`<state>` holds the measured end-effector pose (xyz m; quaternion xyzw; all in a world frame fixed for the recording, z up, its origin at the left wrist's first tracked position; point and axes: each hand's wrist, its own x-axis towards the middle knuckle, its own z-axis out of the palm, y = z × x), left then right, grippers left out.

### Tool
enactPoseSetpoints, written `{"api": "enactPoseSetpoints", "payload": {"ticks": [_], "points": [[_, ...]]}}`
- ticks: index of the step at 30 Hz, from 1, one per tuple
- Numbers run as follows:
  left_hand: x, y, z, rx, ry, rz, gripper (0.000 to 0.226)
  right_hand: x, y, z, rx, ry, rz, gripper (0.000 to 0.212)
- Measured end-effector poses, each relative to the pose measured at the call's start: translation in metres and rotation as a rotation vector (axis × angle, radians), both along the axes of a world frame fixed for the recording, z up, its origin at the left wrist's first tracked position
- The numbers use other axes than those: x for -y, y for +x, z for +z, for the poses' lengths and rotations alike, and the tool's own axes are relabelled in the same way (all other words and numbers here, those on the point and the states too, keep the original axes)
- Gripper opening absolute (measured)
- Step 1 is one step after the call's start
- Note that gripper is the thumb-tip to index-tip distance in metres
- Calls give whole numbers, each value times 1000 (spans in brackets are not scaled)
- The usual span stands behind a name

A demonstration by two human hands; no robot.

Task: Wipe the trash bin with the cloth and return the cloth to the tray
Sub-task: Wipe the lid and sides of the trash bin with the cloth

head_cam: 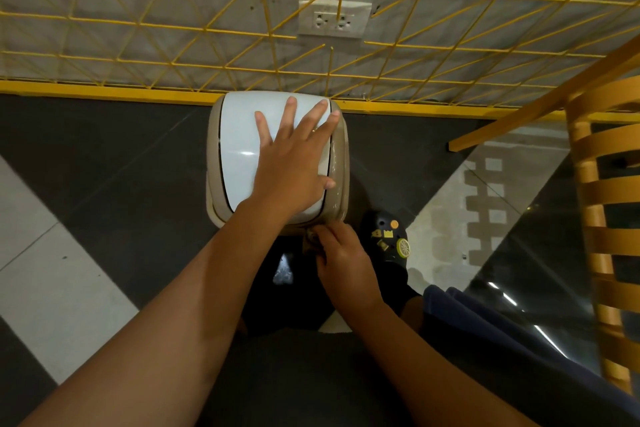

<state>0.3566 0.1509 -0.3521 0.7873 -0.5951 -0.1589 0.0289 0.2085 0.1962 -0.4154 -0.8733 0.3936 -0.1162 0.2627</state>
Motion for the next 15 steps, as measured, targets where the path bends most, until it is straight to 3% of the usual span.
{"api": "enactPoseSetpoints", "payload": {"ticks": [7,15], "points": [[0,1,-1,2,11,-3,89,-14,37,-1,-14,49,7,27],[0,3,-3,11,14,-26,89,9,-2,2,-81,-100,65,18]]}}
